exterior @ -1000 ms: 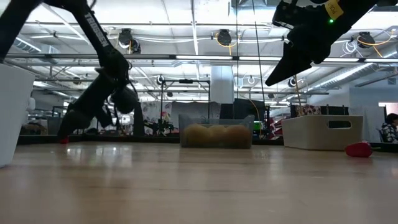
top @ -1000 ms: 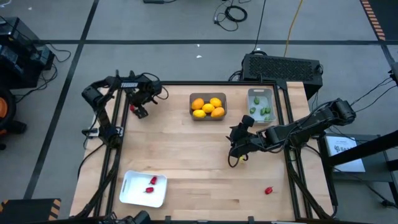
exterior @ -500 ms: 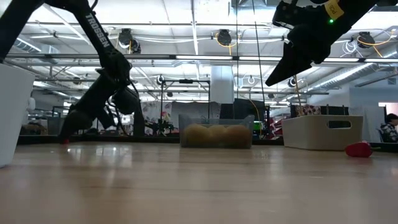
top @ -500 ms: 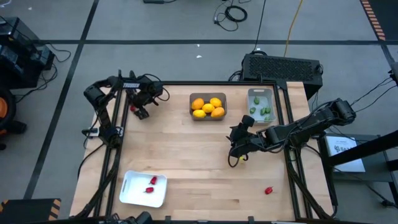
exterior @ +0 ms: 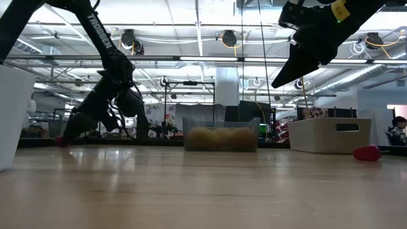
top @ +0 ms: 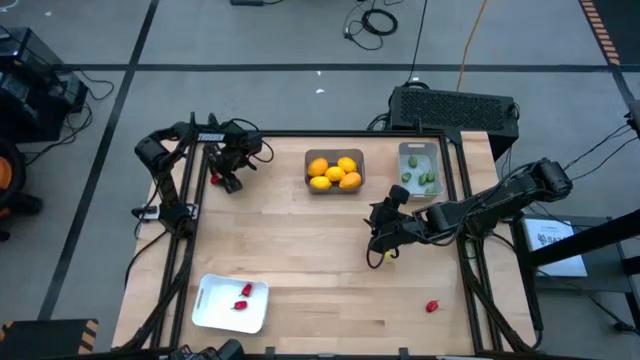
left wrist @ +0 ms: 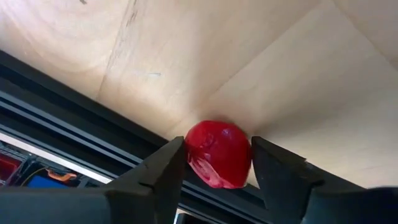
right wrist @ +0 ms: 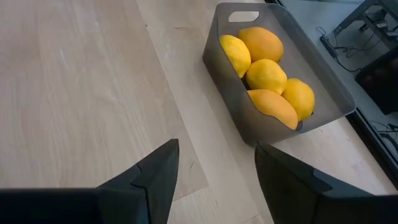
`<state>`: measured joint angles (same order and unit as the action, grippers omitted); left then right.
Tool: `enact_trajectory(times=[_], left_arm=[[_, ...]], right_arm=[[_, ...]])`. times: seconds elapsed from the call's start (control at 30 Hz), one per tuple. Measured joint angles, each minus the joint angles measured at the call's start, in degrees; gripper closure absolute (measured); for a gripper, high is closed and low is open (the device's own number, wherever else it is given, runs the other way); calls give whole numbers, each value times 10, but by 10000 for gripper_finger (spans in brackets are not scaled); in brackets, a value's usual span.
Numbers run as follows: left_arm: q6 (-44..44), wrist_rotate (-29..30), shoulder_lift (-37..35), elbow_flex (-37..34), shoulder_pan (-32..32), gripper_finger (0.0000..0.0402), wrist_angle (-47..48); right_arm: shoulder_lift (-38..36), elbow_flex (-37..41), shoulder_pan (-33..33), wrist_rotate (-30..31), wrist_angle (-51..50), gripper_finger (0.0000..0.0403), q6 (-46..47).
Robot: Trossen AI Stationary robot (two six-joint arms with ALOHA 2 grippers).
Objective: Sort produce into baskets
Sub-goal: Put the red pepper into the white bin
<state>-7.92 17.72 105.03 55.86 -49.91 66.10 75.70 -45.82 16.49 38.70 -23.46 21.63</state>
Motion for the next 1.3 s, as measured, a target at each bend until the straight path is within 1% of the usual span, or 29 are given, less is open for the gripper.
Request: enact_trajectory(times=[0.17, 0.27, 0.43, 0.73, 0.9, 0.97, 1.03, 1.13, 1.2, 1.3], left_arm=[[0, -1, 0, 0, 0, 248, 4], [0, -13, 0, 0, 0, 264, 9], [0, -14, 0, 0, 0, 291, 12], [-4, -14, -1, 0, 0, 356, 12], [-16, -18, -21, 0, 1, 372, 22], [-16, -39, -44, 0, 1, 371, 25], [-16, -73, -77, 0, 1, 368, 26], [-1, -151, -131, 0, 10, 364, 39], [11, -206, -171, 0, 27, 363, 52], [30, -259, -236, 0, 69, 363, 70]], right_arm=[[0, 0, 0, 0, 0, 202, 0], [0, 0, 0, 0, 0, 202, 0], [0, 0, 0, 0, 0, 202, 0], [0, 0, 0, 0, 0, 202, 0], [0, 0, 0, 0, 0, 202, 0], [0, 0, 0, 0, 0, 202, 0], [0, 0, 0, 0, 0, 202, 0], [0, 0, 0, 0, 0, 202, 0], [0, 0, 0, 0, 0, 202, 0], [0, 0, 0, 0, 0, 202, 0]])
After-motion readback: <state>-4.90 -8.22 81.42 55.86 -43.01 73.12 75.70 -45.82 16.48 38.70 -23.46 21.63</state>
